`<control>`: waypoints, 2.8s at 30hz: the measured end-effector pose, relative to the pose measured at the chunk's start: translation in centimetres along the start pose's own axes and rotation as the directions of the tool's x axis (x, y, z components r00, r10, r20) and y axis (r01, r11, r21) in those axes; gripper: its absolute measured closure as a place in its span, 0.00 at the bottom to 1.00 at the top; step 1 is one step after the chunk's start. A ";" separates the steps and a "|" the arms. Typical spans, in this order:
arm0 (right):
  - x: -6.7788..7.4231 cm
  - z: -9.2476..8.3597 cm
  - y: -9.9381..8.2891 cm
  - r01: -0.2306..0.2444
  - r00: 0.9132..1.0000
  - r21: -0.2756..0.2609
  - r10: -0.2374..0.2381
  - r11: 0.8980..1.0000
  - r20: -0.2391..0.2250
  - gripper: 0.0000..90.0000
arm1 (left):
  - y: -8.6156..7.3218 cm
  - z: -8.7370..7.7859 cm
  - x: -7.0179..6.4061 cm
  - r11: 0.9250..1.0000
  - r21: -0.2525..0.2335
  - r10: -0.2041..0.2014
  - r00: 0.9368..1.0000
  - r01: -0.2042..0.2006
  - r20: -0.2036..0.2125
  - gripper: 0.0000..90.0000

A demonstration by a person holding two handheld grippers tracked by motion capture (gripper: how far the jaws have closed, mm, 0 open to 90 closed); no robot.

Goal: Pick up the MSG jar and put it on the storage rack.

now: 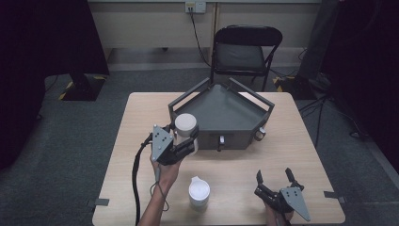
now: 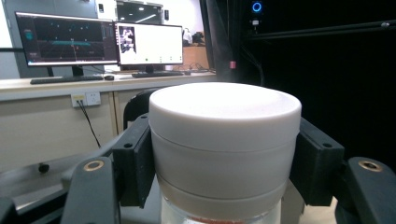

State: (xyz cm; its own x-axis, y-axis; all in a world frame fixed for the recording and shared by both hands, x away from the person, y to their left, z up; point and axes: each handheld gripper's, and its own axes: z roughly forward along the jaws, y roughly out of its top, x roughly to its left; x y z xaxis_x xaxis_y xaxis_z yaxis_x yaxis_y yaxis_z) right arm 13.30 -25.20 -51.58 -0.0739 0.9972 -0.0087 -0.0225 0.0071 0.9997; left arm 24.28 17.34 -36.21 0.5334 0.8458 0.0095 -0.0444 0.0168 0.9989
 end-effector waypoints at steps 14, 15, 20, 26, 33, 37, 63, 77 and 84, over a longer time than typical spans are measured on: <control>-0.2 -0.1 -0.1 -0.012 1.000 -0.004 0.012 1.000 -0.004 0.01 | 1.8 4.0 -0.3 0.999 0.035 -0.003 0.999 0.004 -0.032 0.38; -0.2 -0.1 0.0 -0.010 1.000 -0.003 0.010 1.000 -0.005 0.01 | 1.8 4.3 -0.2 0.999 0.042 -0.003 0.999 0.005 -0.039 0.38; -0.1 0.0 0.0 -0.003 1.000 0.000 0.003 1.000 -0.007 0.01 | 1.8 5.8 -0.2 0.998 0.055 -0.013 0.997 0.017 -0.078 0.38; -0.2 0.0 0.0 -0.002 1.000 0.000 0.002 1.000 -0.008 0.01 | 2.0 7.6 -1.1 0.998 0.061 -0.010 0.993 0.017 -0.117 0.38; -0.2 0.0 0.0 -0.002 1.000 0.000 0.002 1.000 -0.008 0.01 | 1.8 9.6 -1.1 0.996 0.082 -0.015 0.992 0.026 -0.127 0.38; -0.2 0.0 0.0 -0.001 1.000 0.000 0.001 1.000 -0.009 0.01 | 1.1 10.3 -1.3 0.996 0.078 -0.026 0.990 0.037 -0.137 0.38; -0.2 0.0 0.0 -0.001 1.000 0.000 0.001 1.000 -0.010 0.01 | -0.5 11.0 -1.2 0.996 0.090 0.019 0.989 -0.006 -0.144 0.38; -0.2 0.0 0.0 -0.001 1.000 0.000 0.001 1.000 -0.010 0.01 | -0.5 11.0 -1.3 0.995 0.085 -0.041 0.985 0.055 -0.165 0.11; -0.2 0.0 0.0 -0.001 1.000 0.000 0.001 1.000 -0.010 0.01 | -0.1 10.8 -1.2 0.994 0.095 -0.031 0.987 0.046 -0.157 0.00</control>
State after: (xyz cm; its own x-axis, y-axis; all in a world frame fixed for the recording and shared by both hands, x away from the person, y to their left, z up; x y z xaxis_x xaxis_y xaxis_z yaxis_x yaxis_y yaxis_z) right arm 13.27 -25.38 -51.58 -0.0840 0.9964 -0.0084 -0.0223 0.0065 0.9997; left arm 32.82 10.57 -35.79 0.3957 0.9179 -0.0285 0.0601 0.0050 0.9982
